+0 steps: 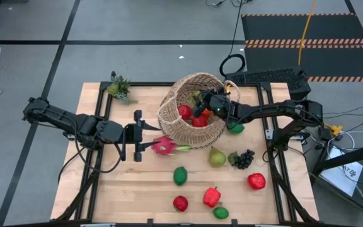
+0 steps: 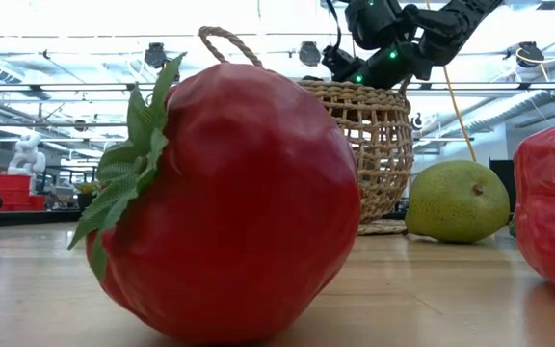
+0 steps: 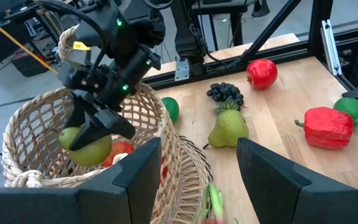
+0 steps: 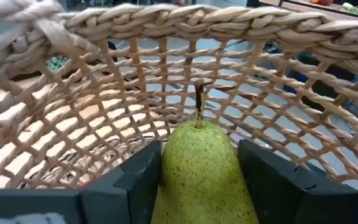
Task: Build produce basket
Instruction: Put the left green pear into the basket, then put the red apple into the basket
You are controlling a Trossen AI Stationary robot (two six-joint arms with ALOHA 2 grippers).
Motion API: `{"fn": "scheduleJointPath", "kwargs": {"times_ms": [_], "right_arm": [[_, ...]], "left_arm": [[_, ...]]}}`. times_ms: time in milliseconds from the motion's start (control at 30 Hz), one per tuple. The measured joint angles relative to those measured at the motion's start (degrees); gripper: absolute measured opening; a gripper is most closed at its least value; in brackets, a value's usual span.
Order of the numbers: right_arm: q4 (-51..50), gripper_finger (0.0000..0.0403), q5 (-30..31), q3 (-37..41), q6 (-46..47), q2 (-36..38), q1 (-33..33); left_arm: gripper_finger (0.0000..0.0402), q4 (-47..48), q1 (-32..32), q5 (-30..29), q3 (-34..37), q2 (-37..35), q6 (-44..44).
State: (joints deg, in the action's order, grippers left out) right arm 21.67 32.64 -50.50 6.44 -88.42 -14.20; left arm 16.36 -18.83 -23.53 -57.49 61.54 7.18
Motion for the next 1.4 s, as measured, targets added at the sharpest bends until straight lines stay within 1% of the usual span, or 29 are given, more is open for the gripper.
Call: {"fn": "scheduleJointPath", "kwargs": {"times_ms": [400,533,700,867,1033,1133,1233,1300,1400], "right_arm": [[0.73,0.0274,0.17,0.00,-0.51,0.01,-0.02],[4.24,0.0281,0.24,-0.07,-2.36,1.40,1.38],[6.57,0.0277,0.14,-0.07,-5.86,5.16,5.05],[5.91,0.0275,0.27,-0.09,-8.91,10.33,11.30],[4.66,0.0275,1.20,-0.11,-12.25,13.10,20.42],[2.78,0.0275,7.12,-0.11,-14.31,13.07,26.63],[0.01,0.0275,12.29,-0.11,-14.22,13.06,32.51],[-1.20,0.0275,13.84,-0.11,-12.82,13.05,35.99],[-1.79,0.0275,13.83,-0.11,-10.75,13.05,40.31]], "left_arm": [[0.0209,-0.05,0.00,0.07,0.00,0.00,-0.19],[0.0209,-0.06,-0.02,0.07,0.00,0.00,-0.20],[0.0209,-0.18,0.05,0.09,0.00,0.13,0.01],[0.0209,-0.37,0.07,0.09,0.00,0.13,0.20],[0.0209,-0.33,0.07,0.09,0.00,1.22,0.22],[0.0209,-0.38,0.07,0.07,0.00,2.23,0.42],[0.0209,-0.08,0.07,0.08,0.02,3.10,0.59],[0.0209,-0.18,0.07,0.08,0.02,3.43,0.59],[0.0209,0.02,0.07,0.07,0.02,3.75,0.59]]}}
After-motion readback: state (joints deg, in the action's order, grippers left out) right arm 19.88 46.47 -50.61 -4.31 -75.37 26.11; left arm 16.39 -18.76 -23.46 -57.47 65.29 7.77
